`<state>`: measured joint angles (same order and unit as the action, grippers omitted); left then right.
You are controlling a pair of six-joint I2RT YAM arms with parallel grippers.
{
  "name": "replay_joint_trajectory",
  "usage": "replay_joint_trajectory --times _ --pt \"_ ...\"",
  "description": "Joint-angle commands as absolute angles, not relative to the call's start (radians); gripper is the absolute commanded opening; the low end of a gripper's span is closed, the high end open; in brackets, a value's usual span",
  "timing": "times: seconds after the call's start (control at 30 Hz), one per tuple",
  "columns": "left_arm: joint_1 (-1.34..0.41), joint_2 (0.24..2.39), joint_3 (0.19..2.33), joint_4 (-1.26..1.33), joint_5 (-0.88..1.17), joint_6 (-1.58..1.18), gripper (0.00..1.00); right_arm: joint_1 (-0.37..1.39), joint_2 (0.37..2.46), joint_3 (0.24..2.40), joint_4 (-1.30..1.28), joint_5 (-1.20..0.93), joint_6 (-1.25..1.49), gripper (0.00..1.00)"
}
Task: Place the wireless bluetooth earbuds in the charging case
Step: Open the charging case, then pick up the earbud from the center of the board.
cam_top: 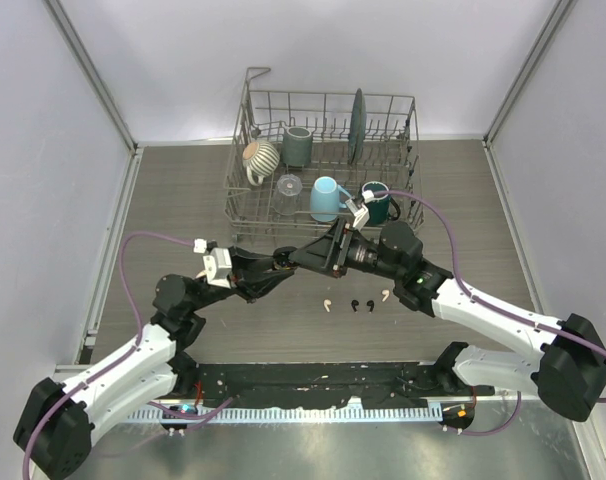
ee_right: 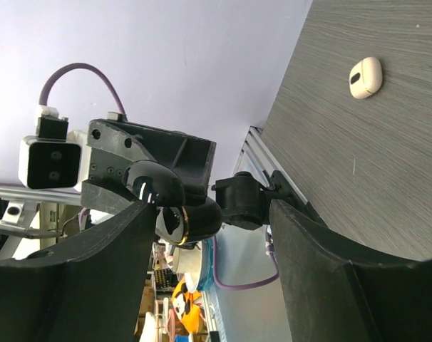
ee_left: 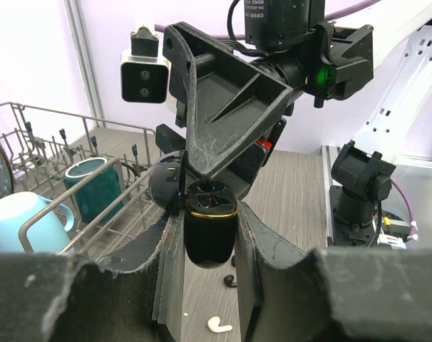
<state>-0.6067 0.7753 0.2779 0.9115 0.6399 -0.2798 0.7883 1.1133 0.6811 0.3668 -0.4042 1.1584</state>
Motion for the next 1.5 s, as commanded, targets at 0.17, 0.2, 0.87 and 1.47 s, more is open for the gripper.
replay_joint_trajectory --times 0.17,0.2,0.87,1.47 --pt "-0.607 0.712 0.262 0.884 0.543 -0.227 0.0 0.79 1.005 0.71 0.435 -0.456 1.105 0.7" --pt "-0.607 0.704 0.261 0.882 0.537 -0.226 0.0 0.79 0.991 0.712 0.405 -0.446 1.092 0.7" --pt "-0.607 0.574 0.221 0.847 0.541 -0.278 0.0 0.716 0.9 0.739 -0.643 0.215 0.769 0.46" --pt "-0.607 0.64 0.179 1.071 0.549 -0.402 0.0 0.718 1.106 0.71 -0.646 0.258 0.785 0.39"
